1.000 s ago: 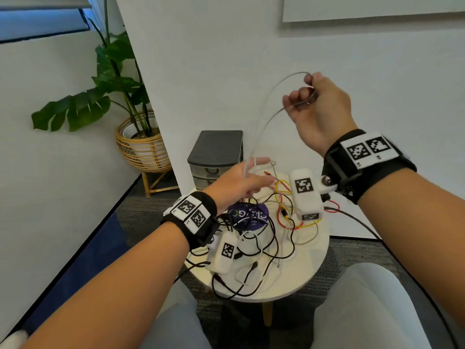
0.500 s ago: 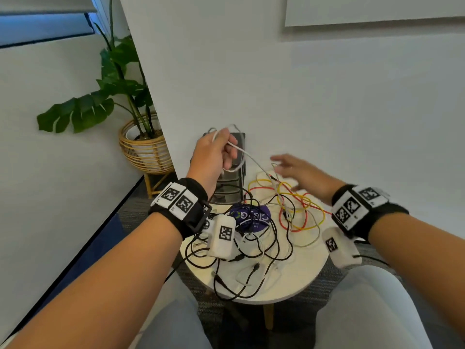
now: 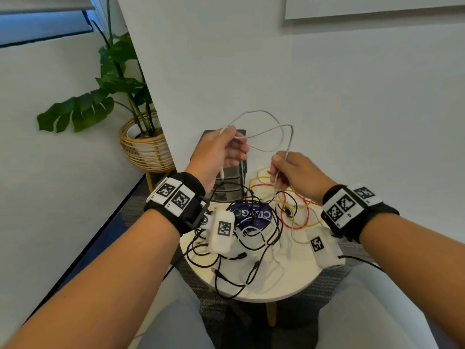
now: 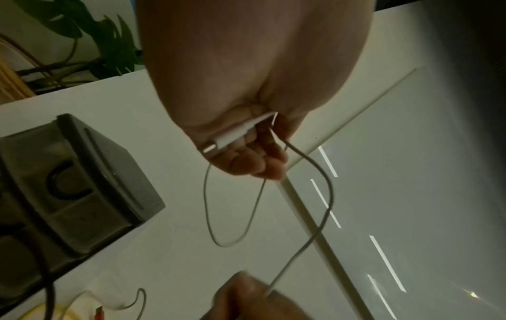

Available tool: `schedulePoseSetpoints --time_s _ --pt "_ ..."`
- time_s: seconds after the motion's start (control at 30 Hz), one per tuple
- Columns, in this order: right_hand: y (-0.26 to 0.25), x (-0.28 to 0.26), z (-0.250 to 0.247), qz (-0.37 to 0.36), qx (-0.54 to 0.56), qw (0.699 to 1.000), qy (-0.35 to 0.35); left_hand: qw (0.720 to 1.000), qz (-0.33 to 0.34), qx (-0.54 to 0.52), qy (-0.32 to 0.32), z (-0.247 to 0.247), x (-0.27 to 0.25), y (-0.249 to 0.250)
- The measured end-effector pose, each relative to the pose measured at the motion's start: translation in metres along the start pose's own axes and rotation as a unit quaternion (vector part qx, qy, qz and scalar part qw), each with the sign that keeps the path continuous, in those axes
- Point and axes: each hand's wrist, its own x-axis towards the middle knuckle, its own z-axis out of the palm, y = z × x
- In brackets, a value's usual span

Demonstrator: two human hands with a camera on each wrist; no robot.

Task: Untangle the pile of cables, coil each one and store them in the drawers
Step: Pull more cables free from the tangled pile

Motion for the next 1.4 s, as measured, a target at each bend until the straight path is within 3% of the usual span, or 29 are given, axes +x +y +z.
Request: schedulePoseSetpoints --time_s 0.17,0.4,0.53,0.6,0.73,0.87,0.97,1.03,1.1,1.17,1.2,1.3,1.37,1.4 --pt "-0.029 0.01 -0.007 -0.037 0.156 0.987 0.013 0.996 -0.057 0.023 -0.061 0.009 -0.004 -0.02" --pt "-0.056 0.023 -0.02 -0.105 0.133 0.983 0.071 0.983 -0.113 -0.06 -0.134 0.028 -0.011 -0.029" --pt "-0.055 0.024 -0.037 -0.09 0.118 0.984 0.093 0.986 -0.085 -0.097 -0.108 0.023 -0.006 -0.031" --pt "-0.043 0.021 -0.051 -0.052 0.07 0.994 0.062 0.99 -0.073 -0.094 -0.077 0.016 -0.001 -0.029" --pt "-0.014 0.011 -0.062 0.081 0.036 0.994 -0.068 0.997 -0.061 -0.031 -0.032 0.016 0.009 -0.029" --pt "-0.003 0.002 -0.062 0.077 0.045 0.982 -0.164 0.996 -0.067 -0.041 0.036 0.023 0.019 -0.036" --pt "-0.01 -0.006 -0.071 0.093 0.117 0.964 -0.22 0.994 -0.065 -0.019 0.082 0.02 0.025 -0.038" --pt "-0.02 -0.01 -0.079 0.079 0.156 0.967 -0.187 0.994 -0.058 0.02 0.085 0.017 0.028 -0.04" --pt "-0.028 -0.008 -0.083 0.035 0.148 0.986 -0.07 0.996 -0.043 0.051 0.061 0.016 0.031 -0.041" --pt "-0.026 -0.001 -0.082 -0.004 0.061 0.997 0.035 0.997 -0.023 0.065 0.027 0.02 0.033 -0.041" --pt "-0.023 0.002 -0.079 -0.012 -0.005 0.999 0.042 0.998 -0.013 0.068 0.009 0.023 0.034 -0.04" --pt "-0.012 0.004 -0.057 -0.009 -0.132 0.988 -0.075 0.999 0.002 0.032 -0.029 0.036 0.037 -0.041" --pt "0.001 0.005 -0.037 -0.027 -0.108 0.985 -0.131 0.998 -0.005 -0.05 -0.038 0.044 0.038 -0.043" --pt "0.008 0.006 -0.028 -0.047 -0.096 0.986 -0.126 0.995 -0.012 -0.093 -0.038 0.047 0.038 -0.043"
